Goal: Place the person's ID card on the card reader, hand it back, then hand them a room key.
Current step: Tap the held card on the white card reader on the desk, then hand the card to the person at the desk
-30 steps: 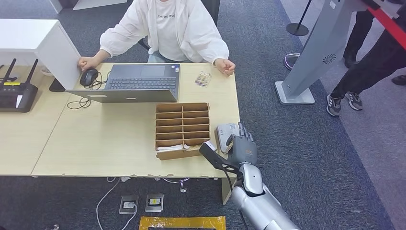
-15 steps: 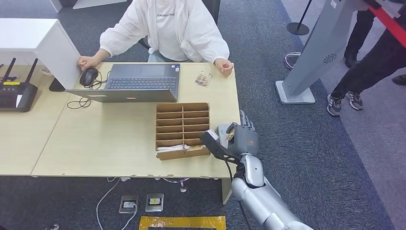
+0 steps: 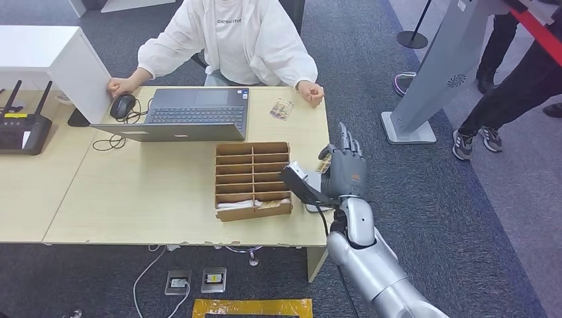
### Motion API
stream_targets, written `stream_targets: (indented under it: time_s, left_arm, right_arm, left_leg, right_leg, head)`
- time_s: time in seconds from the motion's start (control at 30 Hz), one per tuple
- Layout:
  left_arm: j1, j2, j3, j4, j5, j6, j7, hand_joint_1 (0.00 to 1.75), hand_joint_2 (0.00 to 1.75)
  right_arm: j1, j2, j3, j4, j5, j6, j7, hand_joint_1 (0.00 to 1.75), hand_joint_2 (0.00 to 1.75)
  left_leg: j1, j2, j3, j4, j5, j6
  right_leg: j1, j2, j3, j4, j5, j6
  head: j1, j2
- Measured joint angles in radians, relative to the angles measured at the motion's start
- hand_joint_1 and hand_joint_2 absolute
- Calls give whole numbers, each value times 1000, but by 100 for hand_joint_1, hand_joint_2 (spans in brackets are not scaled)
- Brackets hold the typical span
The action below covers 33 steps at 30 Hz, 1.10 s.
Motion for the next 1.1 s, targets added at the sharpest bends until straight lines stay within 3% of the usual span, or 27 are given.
stream_targets:
  time_s: [0.43, 1.1]
  left_arm:
    - [-12, 0, 0, 0, -15, -10, 6, 0, 0]
    - [-18, 0, 0, 0, -18, -14, 9, 0, 0]
  right_arm:
    - [-70, 14, -1, -22, -9, 1, 1, 175, 175]
    - [-178, 84, 16, 51, -86, 37, 14, 175, 175]
  left_leg:
    - [0, 0, 0, 0, 0, 0]
    - [0, 0, 0, 0, 0, 0]
  right_leg:
    - [0, 0, 0, 0, 0, 0]
    - [0, 0, 0, 0, 0, 0]
  head:
    - [0, 0]
    - [0, 0]
